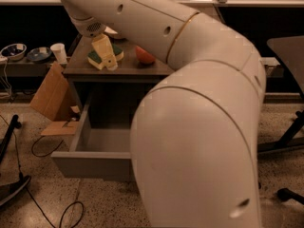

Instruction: Place sponge into top drawer

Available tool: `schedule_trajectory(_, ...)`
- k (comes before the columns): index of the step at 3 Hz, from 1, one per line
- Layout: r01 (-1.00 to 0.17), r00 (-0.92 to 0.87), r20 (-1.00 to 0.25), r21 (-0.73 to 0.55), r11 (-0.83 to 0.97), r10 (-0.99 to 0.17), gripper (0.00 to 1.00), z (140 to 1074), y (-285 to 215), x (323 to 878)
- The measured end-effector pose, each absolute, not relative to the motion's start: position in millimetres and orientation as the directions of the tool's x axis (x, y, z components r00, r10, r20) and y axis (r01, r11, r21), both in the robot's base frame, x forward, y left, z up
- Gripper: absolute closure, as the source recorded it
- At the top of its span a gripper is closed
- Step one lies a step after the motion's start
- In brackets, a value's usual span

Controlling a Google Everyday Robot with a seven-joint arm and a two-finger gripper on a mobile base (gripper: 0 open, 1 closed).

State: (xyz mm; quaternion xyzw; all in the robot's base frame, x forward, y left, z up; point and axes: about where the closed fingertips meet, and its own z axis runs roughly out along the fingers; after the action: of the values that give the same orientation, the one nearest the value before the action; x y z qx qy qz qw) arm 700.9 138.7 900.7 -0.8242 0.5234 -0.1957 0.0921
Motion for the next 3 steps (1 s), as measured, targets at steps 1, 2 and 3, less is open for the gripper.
schedule_trajectory(1,-0.818,0.387,0.299,-0.326,-0.474,-0.872,0.0,893.9,140.7,709.2)
schedule_trajectory(2,-0.813,0.381,0.378,-0.297,-0.5,-0.844,0.0,885.9,147.4,720.1)
schedule_trajectory(3,-0.811,0.38,0.407,-0.286,-0.511,-0.831,0.0,881.6,152.9,728.6)
